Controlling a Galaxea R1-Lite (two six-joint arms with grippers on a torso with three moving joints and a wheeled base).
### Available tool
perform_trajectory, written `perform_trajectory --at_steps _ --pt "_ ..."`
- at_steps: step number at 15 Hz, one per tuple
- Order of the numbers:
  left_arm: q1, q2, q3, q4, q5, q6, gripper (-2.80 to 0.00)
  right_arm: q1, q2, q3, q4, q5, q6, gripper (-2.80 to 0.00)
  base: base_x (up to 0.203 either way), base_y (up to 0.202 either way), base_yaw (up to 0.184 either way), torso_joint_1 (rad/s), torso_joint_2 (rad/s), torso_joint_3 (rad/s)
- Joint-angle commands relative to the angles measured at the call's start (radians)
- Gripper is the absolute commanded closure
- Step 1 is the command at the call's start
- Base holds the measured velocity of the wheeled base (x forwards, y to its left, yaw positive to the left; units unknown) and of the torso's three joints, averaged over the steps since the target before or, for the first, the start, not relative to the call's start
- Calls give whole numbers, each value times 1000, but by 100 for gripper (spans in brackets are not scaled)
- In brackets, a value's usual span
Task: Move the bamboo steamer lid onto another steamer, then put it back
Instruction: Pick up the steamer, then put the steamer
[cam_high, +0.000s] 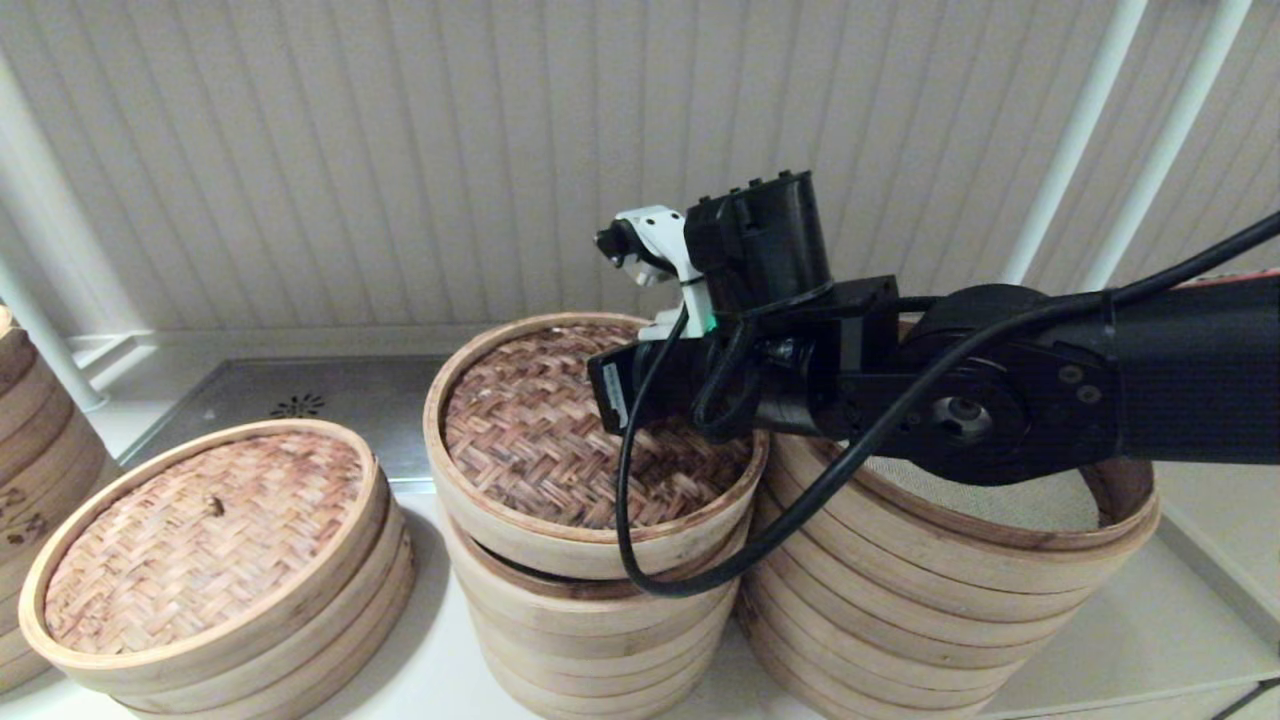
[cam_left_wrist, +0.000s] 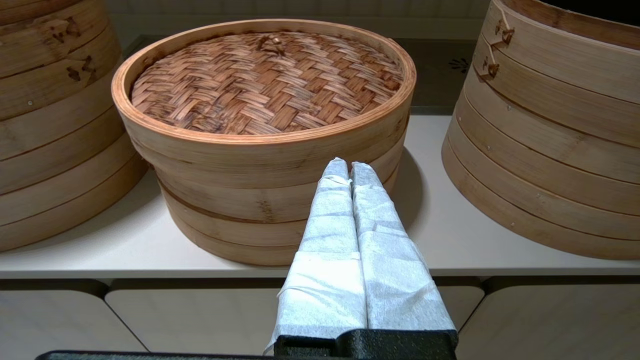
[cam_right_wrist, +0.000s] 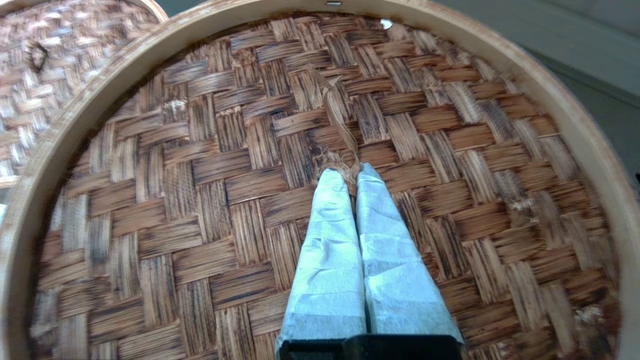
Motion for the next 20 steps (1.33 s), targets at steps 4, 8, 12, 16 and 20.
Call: perform_trajectory --at_steps 4,8,12,16,20 --pt "0 0 -1 0 0 0 0 15 -23 -20 4 -1 -2 0 0 0 0 0 0 0" --pt "0 0 0 0 0 0 0 26 -40 -37 7 -23 -13 0 0 0 0 0 0 0" --pt "0 0 0 0 0 0 0 50 -68 -51 9 -27 -13 0 0 0 0 0 0 0" --pt "0 1 0 0 0 0 0 52 -96 -61 10 -51 -39 0 0 0 0 0 0 0" --pt "0 1 0 0 0 0 0 47 -126 -86 28 -82 -41 0 0 0 0 0 0 0"
